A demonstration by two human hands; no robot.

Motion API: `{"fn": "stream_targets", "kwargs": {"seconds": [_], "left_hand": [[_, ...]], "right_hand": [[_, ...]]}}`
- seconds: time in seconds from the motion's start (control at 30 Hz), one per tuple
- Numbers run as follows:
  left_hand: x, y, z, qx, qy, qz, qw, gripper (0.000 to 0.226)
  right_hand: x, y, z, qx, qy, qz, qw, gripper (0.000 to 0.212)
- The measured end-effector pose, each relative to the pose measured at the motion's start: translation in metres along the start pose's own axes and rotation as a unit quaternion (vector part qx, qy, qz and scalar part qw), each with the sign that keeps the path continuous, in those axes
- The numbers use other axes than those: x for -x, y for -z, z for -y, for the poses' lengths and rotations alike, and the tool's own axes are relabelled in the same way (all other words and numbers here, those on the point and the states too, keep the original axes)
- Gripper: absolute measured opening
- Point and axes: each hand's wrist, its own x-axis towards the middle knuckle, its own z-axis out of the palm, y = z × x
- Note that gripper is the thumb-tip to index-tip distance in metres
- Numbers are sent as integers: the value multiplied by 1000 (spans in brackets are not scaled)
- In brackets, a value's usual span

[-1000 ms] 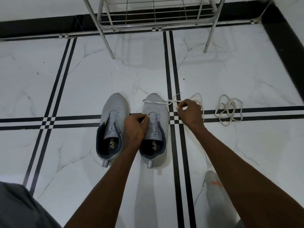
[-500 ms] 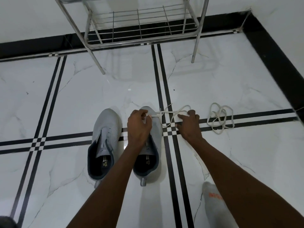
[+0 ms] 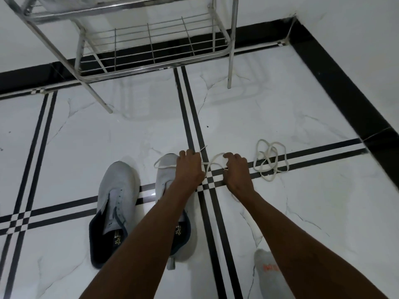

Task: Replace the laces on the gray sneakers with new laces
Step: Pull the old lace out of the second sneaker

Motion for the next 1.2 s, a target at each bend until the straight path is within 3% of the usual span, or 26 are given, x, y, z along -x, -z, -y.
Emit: {"fn": "stream_targets", "kwargs": {"seconds": [0.1, 0.27, 0.33, 0.43, 0.5, 0.57, 0.63, 0.77, 0.87, 0.97, 1.1, 1.2], "left_hand": [[-8, -1, -2, -63, 18, 24, 998, 25], [-17, -3, -8, 18, 32, 14, 999, 9], [-15, -6, -9, 22, 35, -5, 999, 20], [-17, -11, -5, 106, 77, -52, 990, 21], [-20, -7, -7, 209, 119, -85, 967, 15], [-21, 1, -13, 358, 150, -86, 918, 10], [-20, 9, -23, 487, 159, -54, 857, 10], [-22, 22, -44, 555, 143, -53, 818, 13], [-23, 32, -54, 607, 121, -64, 783, 15], [-22, 41, -64, 592, 94, -67, 797, 14], [-21, 47, -77, 478, 19, -123, 870, 14], [-20, 47, -83, 475, 5, -62, 878, 24]], "right_hand": [[1, 7, -3, -11, -21, 4, 1000, 47], [-3, 8, -4, -68, -43, 24, 996, 48], [-6, 10, -3, -92, -48, 34, 994, 51], [-11, 13, 3, -134, -51, 31, 989, 40], [-12, 16, 10, -191, -77, 42, 978, 30], [-12, 21, 18, -301, -137, 97, 939, 26], [-12, 24, 27, -443, -200, 158, 859, 30], [-13, 40, 45, -586, -282, 150, 744, 42], [-13, 52, 44, -635, -255, 136, 716, 42], [-14, 66, 38, -661, -207, 113, 713, 29], [-20, 80, 32, -653, -200, 85, 725, 27], [-25, 93, 22, -619, -231, 35, 750, 20]]}}
